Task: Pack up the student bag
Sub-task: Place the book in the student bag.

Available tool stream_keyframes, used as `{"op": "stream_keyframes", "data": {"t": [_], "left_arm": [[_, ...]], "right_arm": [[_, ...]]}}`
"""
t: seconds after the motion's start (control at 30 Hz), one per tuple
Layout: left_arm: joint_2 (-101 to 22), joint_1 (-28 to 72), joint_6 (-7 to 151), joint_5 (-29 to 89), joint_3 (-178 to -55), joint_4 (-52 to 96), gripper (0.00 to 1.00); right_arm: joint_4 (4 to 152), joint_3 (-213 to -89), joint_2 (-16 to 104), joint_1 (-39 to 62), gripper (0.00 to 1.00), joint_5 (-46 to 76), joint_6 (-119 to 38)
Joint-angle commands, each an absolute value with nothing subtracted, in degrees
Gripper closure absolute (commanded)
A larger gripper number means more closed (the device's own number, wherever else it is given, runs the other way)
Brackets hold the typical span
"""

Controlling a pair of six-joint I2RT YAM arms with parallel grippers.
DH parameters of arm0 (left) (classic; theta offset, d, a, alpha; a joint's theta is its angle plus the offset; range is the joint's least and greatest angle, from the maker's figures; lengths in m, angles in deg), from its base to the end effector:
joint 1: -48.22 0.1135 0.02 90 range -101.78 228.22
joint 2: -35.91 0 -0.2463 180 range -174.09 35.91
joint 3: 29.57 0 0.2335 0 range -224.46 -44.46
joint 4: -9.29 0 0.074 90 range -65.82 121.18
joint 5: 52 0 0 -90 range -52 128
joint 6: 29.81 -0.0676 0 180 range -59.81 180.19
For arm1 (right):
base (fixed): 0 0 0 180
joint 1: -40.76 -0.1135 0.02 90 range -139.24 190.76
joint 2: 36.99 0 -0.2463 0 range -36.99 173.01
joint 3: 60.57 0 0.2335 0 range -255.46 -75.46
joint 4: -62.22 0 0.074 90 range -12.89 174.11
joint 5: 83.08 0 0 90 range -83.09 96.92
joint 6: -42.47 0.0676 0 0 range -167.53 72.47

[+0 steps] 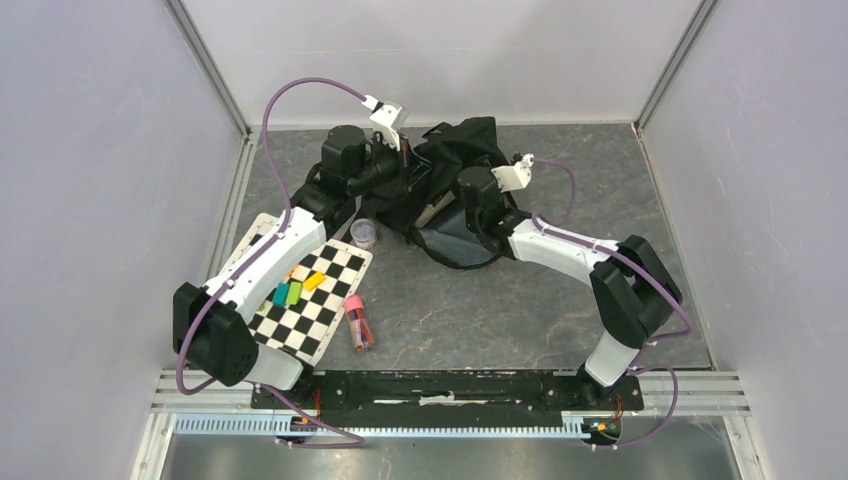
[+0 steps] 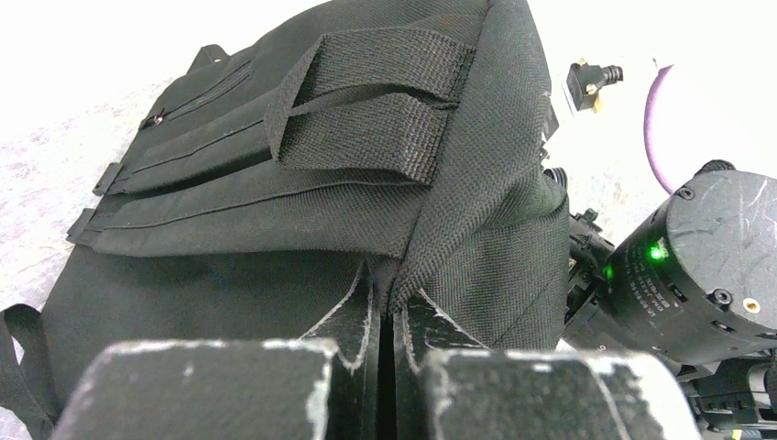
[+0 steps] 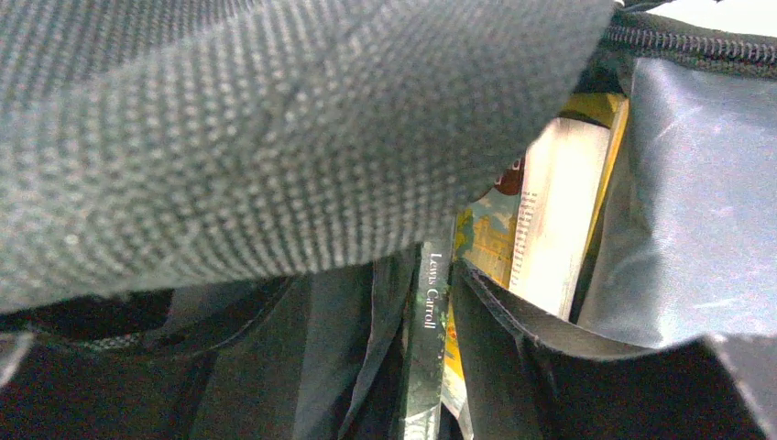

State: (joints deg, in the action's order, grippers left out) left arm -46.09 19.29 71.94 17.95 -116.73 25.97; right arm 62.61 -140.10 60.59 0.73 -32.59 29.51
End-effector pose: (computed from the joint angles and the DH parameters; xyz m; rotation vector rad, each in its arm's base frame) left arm 0.2977 -0.1910 0.3509 0.5302 1.7556 -0.8162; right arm 0.3295 0.2206 0.2454 1.0298 1.5848 0.7818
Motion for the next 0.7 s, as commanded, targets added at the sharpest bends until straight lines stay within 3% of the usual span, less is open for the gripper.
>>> {"op": "stream_keyframes", "data": {"t": [0.0,0.07,0.17,0.37,0.47,0.67], "left_arm": [[-42.82,19.43,75.66,13.42,-120.49,21.2,0.98],[-43.05,19.81,76.35,13.55,-120.49,21.28,0.98],[-43.27,20.22,77.15,13.77,-120.23,21.28,0.98],[-42.96,20.86,77.18,13.97,-119.83,21.57,0.98],[-42.58,21.35,76.52,14.1,-119.15,22.89,0.97],[-41.15,22.58,76.16,14.78,-116.28,23.76,0.92]], "right_arm": [[56.35,-137.92,56.8,1.04,0.39,-33.42,27.34],[56.81,-136.66,55.77,1.03,0.43,-33.56,26.76],[58.5,-135.55,55.39,1.03,0.59,-32.11,26.2],[57.33,-133.77,57.02,0.95,0.7,-27.52,25.11],[55.65,-132.75,55.47,0.44,0.67,-27.96,19.66],[53.66,-122.33,44.75,-0.93,0.42,-29.57,7.59]]}}
